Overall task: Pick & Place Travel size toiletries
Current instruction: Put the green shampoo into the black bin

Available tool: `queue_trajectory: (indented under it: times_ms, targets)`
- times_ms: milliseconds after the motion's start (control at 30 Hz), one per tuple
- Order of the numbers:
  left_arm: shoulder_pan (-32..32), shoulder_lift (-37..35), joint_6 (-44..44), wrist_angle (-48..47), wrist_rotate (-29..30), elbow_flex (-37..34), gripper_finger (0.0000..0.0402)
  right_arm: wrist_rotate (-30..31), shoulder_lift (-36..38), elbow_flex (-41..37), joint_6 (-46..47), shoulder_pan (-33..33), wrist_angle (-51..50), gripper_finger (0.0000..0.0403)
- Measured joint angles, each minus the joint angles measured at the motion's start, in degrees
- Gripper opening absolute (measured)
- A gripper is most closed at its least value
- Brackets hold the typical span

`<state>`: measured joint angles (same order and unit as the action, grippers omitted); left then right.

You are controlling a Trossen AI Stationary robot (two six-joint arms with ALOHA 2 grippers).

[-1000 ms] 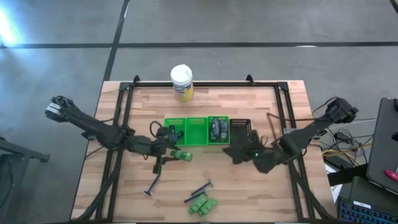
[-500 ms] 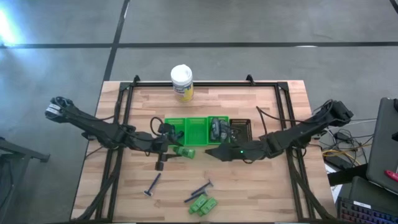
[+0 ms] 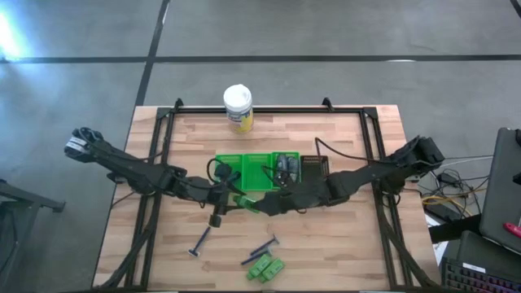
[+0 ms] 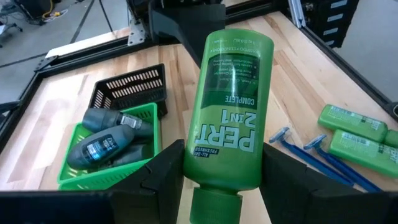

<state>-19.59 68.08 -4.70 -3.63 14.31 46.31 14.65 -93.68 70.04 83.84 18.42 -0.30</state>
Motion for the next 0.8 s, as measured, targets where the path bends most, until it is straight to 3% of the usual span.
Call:
queue_trajectory:
  times_ms: [200, 433, 567, 800]
  targets:
    - [-0.26, 0.47, -2.99, -0.23, -0.33, 1.48, 0.0181, -2.59, -0.14, 0.29, -0.30, -0.90, -1.12, 0.0311]
    - [-0.33, 0.52, -7.51, -0.25, -1.65, 1.79, 0.0181, -9.66, -0.29, 0.29, -2.87, -3.82, -0.93, 0.0285]
    - [-0.33, 0.76, -8.41, -0.17, -1.79, 1.68, 0.0181, -16.94, -0.29, 0.79, -4.12, -5.19, -0.83, 0.0276]
    - [-0.33, 2.65, -12.00, 0.74, -1.79, 2.40, 0.0181, -22.48, -2.69, 1.53, -4.16, -6.15, -0.59, 0.0258]
